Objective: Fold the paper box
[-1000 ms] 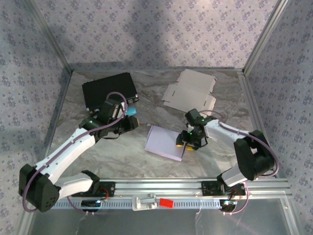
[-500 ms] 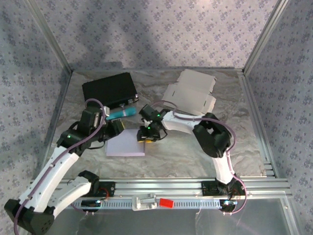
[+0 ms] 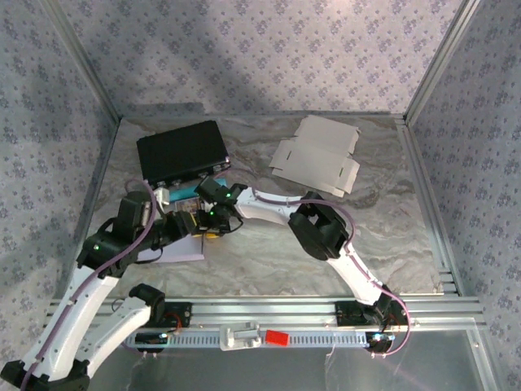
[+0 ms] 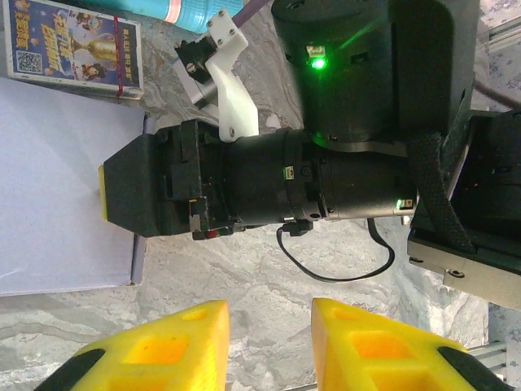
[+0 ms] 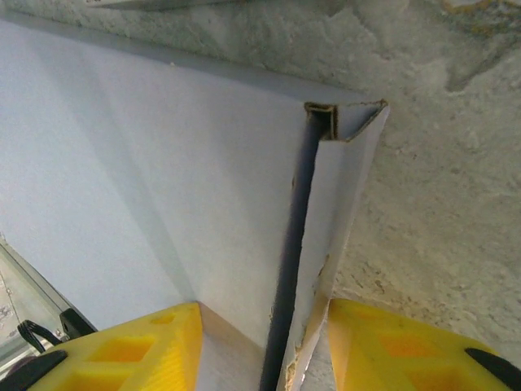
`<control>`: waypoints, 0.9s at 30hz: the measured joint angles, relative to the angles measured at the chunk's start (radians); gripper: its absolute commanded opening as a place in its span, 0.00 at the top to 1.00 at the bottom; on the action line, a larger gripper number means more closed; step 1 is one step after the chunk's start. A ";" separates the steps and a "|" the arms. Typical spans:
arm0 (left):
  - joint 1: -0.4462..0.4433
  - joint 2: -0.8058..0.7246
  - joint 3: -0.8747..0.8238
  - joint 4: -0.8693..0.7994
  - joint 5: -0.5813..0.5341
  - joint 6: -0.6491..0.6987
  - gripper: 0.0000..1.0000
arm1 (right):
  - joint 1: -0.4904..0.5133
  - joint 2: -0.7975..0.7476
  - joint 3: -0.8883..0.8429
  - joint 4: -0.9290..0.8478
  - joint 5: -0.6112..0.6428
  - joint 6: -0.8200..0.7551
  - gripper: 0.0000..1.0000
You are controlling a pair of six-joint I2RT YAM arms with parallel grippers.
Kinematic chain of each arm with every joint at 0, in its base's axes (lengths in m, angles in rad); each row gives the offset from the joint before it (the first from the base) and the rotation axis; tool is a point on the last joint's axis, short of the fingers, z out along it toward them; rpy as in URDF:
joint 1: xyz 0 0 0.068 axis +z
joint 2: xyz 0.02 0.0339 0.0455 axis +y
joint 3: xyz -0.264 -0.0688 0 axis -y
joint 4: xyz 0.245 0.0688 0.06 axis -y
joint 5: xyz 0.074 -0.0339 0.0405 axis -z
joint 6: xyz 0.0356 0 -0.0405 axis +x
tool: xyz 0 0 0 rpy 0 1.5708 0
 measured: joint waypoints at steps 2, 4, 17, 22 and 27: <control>0.000 0.008 0.000 0.000 0.000 0.000 0.69 | -0.001 -0.002 0.000 -0.004 0.005 -0.008 0.47; 0.000 0.019 0.000 0.003 0.001 0.000 0.69 | -0.005 -0.010 0.000 -0.015 0.017 -0.022 0.46; -0.004 0.295 -0.028 0.269 0.073 -0.016 0.71 | -0.390 -0.680 -0.407 0.011 0.207 -0.048 0.46; -0.066 0.544 0.021 0.433 0.094 -0.031 0.72 | -0.743 -0.602 -0.412 0.060 0.188 -0.026 0.48; -0.117 0.749 0.136 0.548 0.103 -0.060 0.73 | -0.841 -0.250 -0.196 -0.035 0.171 -0.026 0.49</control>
